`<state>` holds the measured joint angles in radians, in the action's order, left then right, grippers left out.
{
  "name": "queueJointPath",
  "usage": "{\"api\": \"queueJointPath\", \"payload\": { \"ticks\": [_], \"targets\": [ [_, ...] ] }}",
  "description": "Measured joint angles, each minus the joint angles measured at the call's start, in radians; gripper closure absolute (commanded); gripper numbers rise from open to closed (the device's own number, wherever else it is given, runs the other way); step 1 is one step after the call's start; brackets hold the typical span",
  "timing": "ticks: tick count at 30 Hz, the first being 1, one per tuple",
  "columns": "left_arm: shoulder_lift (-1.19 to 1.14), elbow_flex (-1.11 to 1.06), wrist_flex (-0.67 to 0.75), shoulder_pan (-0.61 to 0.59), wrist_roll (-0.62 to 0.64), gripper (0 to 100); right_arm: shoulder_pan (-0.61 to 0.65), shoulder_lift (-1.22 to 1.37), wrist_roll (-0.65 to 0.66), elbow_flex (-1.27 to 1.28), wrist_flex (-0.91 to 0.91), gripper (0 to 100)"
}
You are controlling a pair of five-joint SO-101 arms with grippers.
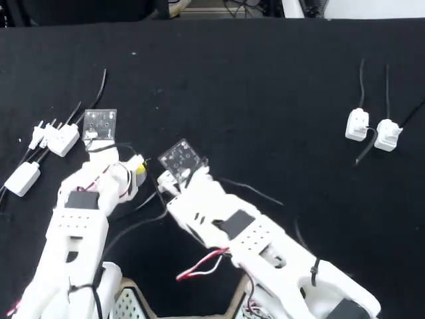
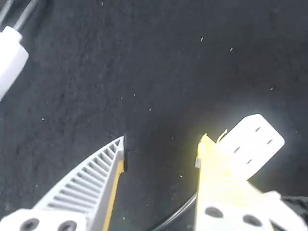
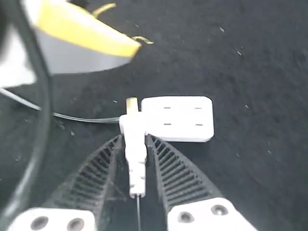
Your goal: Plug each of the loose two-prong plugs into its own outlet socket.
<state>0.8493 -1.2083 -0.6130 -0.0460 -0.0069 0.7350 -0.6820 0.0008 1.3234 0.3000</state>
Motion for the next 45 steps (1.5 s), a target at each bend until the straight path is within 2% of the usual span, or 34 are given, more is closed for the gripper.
{"api": "queueJointPath", "payload": {
  "ticks": [5,12,22,29,35,45],
  "targets": [
    [0.092,-0.054,0.018,0.015,0.041,76,0.011,-0.006,0.0,0.026,-0.084,98.8],
    [0.137,-0.08,0.018,0.1,0.048,76,0.035,-0.006,0.002,0.026,-0.094,98.8],
    [0.137,-0.081,0.018,0.103,0.049,76,0.043,-0.011,0.002,0.026,-0.094,98.8],
    [0.149,-0.126,0.092,0.104,0.051,76,0.018,-0.144,0.002,0.084,-0.094,98.8],
    [0.15,-0.126,0.101,0.104,0.051,76,0.012,-0.256,0.002,0.141,-0.094,98.8],
    [0.15,-0.126,0.103,0.104,0.051,76,0.011,-0.265,-0.031,0.146,-0.094,98.8]
  ]
}}
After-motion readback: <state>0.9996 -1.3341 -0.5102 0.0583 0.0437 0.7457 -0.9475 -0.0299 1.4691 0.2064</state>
